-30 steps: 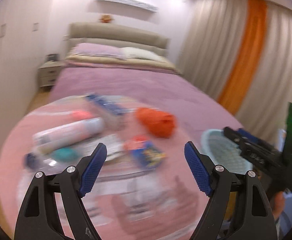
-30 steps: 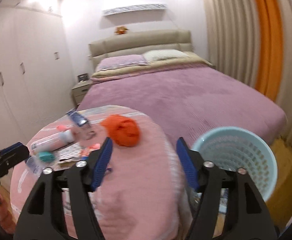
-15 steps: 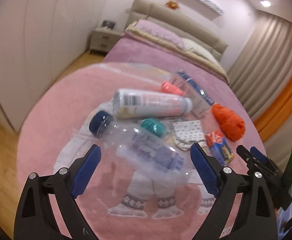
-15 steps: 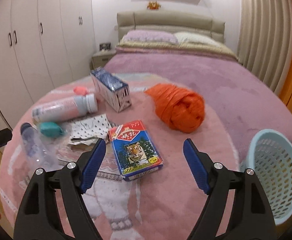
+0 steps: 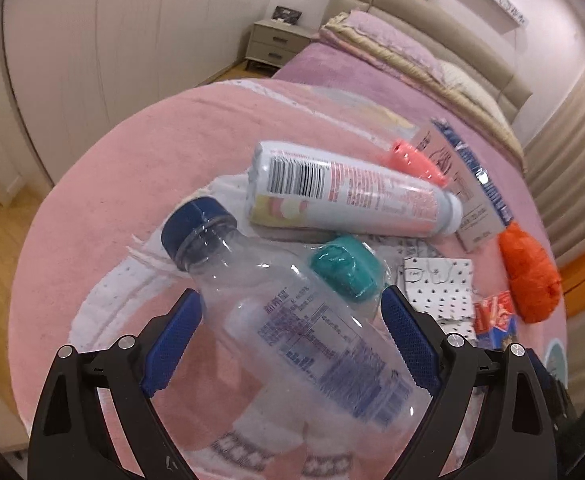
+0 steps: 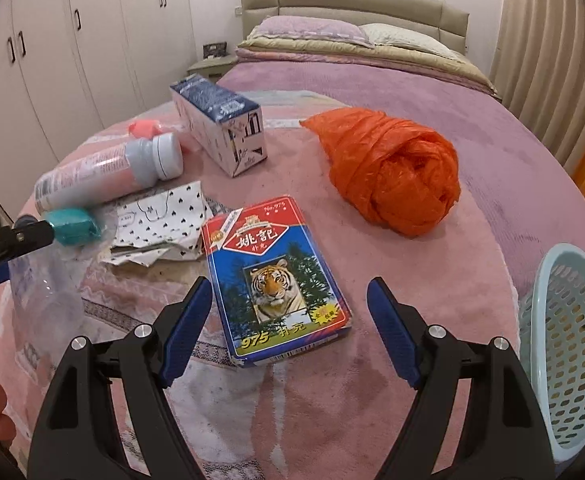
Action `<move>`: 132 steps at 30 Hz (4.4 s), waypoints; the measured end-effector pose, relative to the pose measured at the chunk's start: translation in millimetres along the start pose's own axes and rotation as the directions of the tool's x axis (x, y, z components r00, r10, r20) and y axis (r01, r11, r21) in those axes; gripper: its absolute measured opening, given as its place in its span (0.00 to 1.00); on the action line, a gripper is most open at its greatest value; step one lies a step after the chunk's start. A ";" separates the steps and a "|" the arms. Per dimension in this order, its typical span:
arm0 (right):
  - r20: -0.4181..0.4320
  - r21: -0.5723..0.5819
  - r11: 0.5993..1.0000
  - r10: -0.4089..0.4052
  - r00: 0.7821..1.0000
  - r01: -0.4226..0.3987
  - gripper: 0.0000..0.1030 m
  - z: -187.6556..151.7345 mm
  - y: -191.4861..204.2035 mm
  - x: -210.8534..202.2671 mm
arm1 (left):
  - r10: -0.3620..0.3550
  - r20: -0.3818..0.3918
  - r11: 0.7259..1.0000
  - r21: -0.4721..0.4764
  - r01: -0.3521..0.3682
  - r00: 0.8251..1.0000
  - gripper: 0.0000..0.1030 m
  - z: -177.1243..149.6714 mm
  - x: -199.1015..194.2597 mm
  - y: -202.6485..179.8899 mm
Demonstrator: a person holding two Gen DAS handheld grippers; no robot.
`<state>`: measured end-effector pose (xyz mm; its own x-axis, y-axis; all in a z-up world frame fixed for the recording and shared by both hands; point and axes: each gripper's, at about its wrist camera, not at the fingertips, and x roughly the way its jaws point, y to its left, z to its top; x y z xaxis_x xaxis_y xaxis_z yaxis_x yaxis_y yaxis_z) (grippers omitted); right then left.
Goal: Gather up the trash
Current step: 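Grasp the clear plastic bottle with the left tool while the right tool grasps the tiger card box, then lift the bottle and tiger box and carry them over the blue basket, then open both tools to drop the bottle and tiger box into the basket, then grasp the white spray can with the left tool while the right tool grasps the orange bag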
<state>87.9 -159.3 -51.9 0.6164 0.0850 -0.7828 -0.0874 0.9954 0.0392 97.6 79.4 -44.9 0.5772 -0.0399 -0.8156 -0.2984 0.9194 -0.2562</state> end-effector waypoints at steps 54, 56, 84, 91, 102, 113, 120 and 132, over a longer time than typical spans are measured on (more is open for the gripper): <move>-0.037 -0.006 1.000 0.014 0.999 -0.014 0.63 -75.6 -12.8 -55.4 | -0.091 -0.077 0.801 0.587 0.119 0.993 0.51 -118.4 -59.5 -27.7; -0.021 -0.007 1.000 0.026 0.999 -0.027 0.62 -76.5 -14.4 -58.3 | -0.098 -0.047 0.795 0.597 0.106 0.994 0.51 -118.1 -64.2 -33.5; 0.026 0.596 0.755 -0.360 0.933 0.274 0.61 -91.5 -287.3 -143.5 | -0.493 -0.345 0.318 0.783 0.535 0.798 0.52 -160.9 -43.1 -361.3; -0.049 0.654 0.714 -0.289 0.956 0.250 0.62 -105.3 -321.8 -120.0 | -0.495 -0.334 0.342 0.774 0.533 0.802 0.62 -161.3 -21.1 -366.8; 0.051 0.546 0.812 -0.277 0.960 0.205 0.62 -86.7 -265.7 -121.8 | -0.564 -0.203 0.436 0.750 0.497 0.801 0.62 -111.5 -55.9 -297.3; 0.213 0.296 0.951 -0.157 0.964 0.090 0.62 -18.2 -157.8 -115.3 | -0.497 0.066 0.668 0.666 0.332 0.865 0.63 -17.0 -89.1 -151.4; 0.245 0.152 0.988 -0.074 0.967 0.037 0.62 20.9 -100.2 -82.8 | -0.264 0.115 0.788 0.598 0.146 0.958 0.69 40.7 -47.5 -78.0; 0.173 0.115 0.993 -0.026 0.985 0.006 0.76 69.7 -88.3 2.1 | -0.212 -0.092 0.757 0.614 0.223 0.973 0.72 82.9 27.2 -24.4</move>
<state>151.4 -243.9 -13.7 0.7447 0.0653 -0.6642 0.0069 0.9944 0.1055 183.6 88.2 -17.8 0.5550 -0.2696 -0.7869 0.3696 0.9274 -0.0570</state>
